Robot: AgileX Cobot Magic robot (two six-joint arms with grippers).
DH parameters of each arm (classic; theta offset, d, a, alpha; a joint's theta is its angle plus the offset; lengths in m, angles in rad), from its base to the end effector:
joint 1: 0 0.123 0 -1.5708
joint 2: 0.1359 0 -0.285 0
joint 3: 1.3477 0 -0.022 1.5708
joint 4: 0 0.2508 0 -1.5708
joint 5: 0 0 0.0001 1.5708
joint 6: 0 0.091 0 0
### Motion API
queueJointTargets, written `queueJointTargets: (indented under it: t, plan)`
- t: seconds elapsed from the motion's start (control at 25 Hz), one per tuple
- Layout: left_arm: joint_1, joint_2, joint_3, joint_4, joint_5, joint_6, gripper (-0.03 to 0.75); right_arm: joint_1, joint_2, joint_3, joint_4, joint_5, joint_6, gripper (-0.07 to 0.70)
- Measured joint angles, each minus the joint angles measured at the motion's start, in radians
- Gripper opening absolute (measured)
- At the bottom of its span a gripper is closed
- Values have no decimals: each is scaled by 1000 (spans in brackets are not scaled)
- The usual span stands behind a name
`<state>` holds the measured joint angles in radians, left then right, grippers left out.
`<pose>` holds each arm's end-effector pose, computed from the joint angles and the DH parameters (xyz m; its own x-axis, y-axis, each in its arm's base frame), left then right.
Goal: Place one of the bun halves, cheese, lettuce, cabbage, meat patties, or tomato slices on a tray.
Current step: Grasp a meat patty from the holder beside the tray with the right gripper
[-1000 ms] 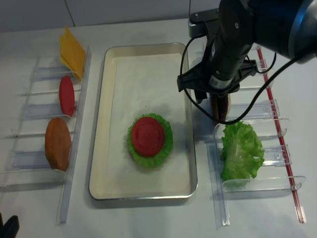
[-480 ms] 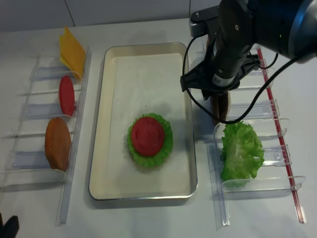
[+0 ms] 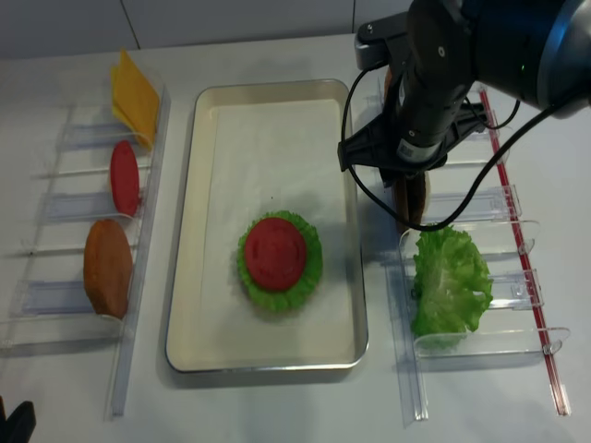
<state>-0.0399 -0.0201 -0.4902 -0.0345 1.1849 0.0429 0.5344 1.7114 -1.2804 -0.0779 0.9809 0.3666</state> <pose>-0.0126 -0.0024 0.2647 -0.5514 0.0519 -0.8327 0.0830 0.9965 0.0072 0.2986 0.1699 0.2453 -0.9482 -0.1929 -0.2522 -0.2040 0.9788 0.0183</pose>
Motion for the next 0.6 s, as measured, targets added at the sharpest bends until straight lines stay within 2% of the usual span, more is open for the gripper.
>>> queueJointTargets:
  t: [0.28,0.48,0.6]
  plan:
    - [0,0,0,0,0,0,230,0,36,0,-2,11,6,239]
    - [0,0,0,0,0,0,230,0,38,-2,-2,19,20,140]
    - [0,0,0,1,0,0,230,0,38,-2,-8,24,20,137]
